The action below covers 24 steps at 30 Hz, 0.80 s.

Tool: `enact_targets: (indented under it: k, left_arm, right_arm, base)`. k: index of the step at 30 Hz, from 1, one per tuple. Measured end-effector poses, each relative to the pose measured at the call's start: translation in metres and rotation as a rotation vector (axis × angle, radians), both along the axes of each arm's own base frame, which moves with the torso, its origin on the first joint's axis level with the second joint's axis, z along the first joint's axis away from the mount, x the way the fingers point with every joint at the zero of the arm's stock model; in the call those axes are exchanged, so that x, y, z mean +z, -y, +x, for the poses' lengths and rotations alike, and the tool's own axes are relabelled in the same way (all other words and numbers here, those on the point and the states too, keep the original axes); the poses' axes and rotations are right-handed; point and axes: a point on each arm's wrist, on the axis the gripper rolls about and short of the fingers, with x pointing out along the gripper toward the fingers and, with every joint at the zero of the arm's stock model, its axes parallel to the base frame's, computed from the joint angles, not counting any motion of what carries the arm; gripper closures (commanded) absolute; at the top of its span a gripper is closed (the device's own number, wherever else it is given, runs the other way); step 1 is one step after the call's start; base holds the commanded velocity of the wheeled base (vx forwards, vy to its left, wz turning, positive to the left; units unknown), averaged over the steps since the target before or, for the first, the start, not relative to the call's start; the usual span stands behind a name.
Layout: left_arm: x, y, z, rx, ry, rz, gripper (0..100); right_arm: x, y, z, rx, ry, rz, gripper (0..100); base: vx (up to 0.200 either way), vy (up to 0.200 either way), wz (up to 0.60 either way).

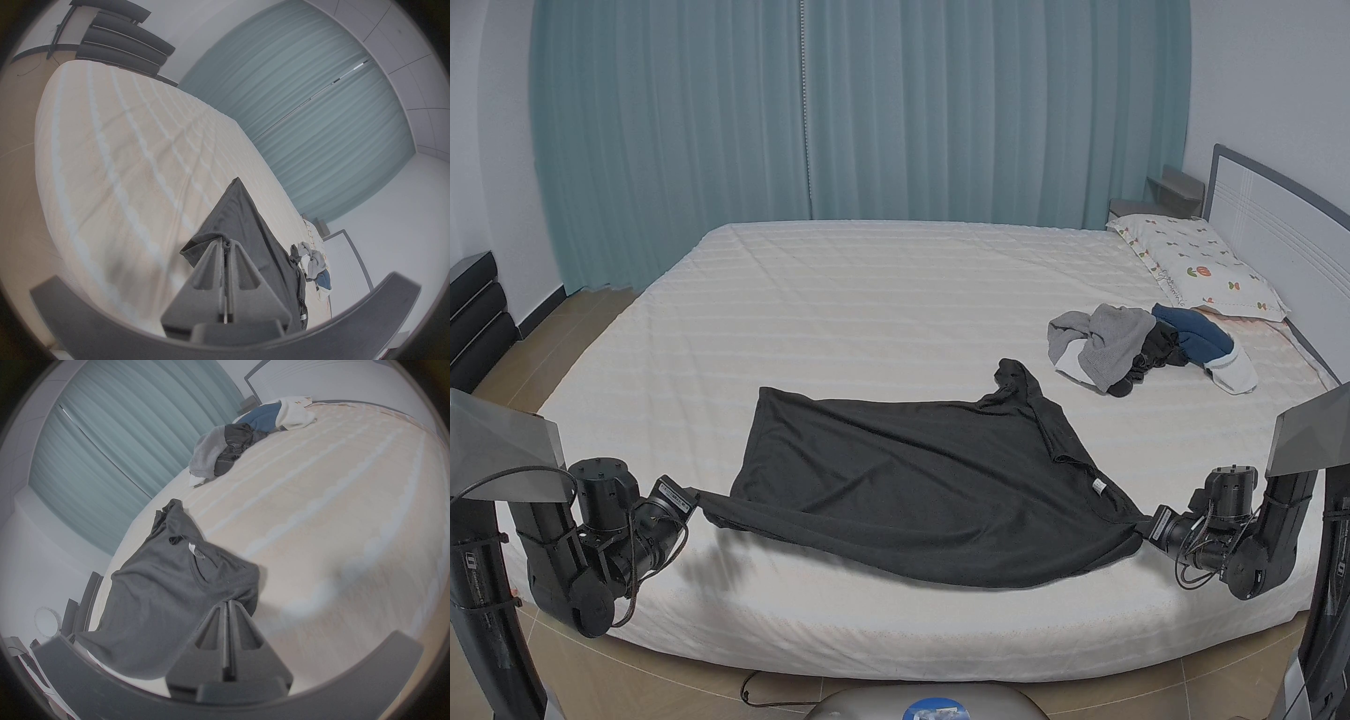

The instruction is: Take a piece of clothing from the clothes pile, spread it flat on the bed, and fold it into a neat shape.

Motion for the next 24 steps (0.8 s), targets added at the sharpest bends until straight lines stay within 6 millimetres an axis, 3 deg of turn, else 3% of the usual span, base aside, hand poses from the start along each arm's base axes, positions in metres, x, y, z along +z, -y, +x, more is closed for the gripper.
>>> enact_targets:
  k: [8, 16, 24]
  left_arm:
    - [0.005, -0.003, -0.002, 0.010, 0.009, 0.006, 100]
    - [0.007, -0.014, -0.012, 0.028, -0.077, 0.055, 100]
    - [0.018, -0.022, -0.029, 0.019, -0.083, 0.119, 100]
  right_arm:
    - [0.016, 0.003, -0.002, -0.005, 0.030, 0.002, 100]
    - [0.031, 0.010, -0.039, 0.006, -0.015, -0.039, 100]
    - [0.048, 0.013, -0.064, 0.014, -0.001, -0.070, 100]
  base:
    - [0.000, 0.000, 0.00]
    - [0.000, 0.000, 0.00]
    - [0.000, 0.000, 0.00]
